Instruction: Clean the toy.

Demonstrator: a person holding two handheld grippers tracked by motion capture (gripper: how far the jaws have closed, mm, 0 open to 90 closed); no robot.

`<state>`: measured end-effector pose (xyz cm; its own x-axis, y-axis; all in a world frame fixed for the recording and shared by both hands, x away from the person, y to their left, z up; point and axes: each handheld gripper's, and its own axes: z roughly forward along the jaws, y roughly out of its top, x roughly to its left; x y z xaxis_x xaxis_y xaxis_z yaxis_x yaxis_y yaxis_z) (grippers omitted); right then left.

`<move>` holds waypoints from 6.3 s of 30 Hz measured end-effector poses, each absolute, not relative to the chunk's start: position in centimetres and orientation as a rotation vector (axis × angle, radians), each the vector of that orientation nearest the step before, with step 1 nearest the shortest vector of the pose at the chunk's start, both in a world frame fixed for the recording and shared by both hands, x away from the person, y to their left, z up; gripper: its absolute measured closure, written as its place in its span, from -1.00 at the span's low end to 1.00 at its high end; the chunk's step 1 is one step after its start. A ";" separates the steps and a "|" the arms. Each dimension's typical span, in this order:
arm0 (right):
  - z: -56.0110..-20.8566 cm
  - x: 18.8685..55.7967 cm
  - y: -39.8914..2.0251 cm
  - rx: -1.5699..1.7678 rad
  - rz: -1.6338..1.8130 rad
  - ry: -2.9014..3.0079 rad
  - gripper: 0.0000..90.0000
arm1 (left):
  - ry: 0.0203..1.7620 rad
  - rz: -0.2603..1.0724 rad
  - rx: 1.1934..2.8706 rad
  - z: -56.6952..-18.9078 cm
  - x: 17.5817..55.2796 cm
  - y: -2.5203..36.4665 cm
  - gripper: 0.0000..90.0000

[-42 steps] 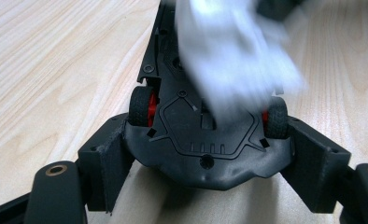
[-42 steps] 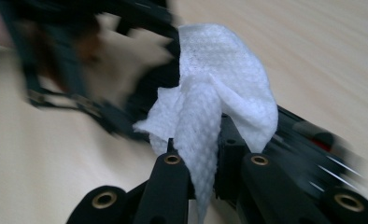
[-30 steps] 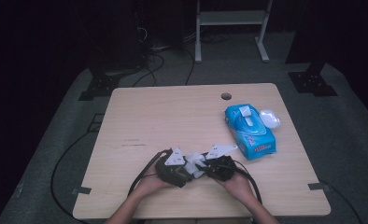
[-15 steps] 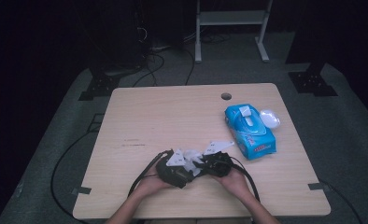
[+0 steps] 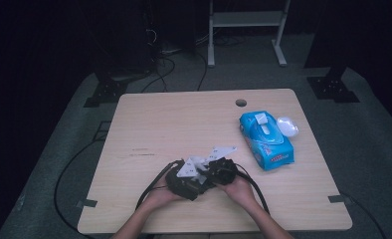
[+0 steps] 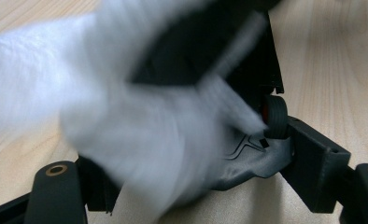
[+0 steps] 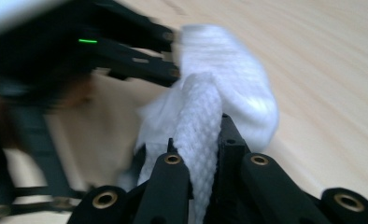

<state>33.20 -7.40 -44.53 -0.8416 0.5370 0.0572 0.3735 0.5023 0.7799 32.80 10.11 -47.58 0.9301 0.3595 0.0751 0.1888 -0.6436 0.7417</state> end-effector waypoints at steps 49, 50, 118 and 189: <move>-45.0 30.8 -10.0 0.754 1.218 2.537 0.87 | 0.385 0.314 2.309 -47.7 32.8 10.4 -0.47; -45.0 31.0 -10.5 0.769 1.202 2.527 0.87 | 0.384 0.313 2.309 -47.7 32.8 10.4 -0.47; -44.9 31.0 -15.8 0.940 1.198 2.438 0.86 | 0.380 0.326 2.326 -47.6 32.8 10.8 -0.47; -44.7 32.6 -13.4 0.928 1.208 2.402 0.86 | 0.358 0.325 2.310 -47.3 32.3 10.2 -0.47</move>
<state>32.61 -13.42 -44.75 -0.7479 0.6634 0.0232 0.4143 0.4392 0.7972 32.34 10.17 -47.26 0.9284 0.3505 0.1234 0.1567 -0.6703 0.7253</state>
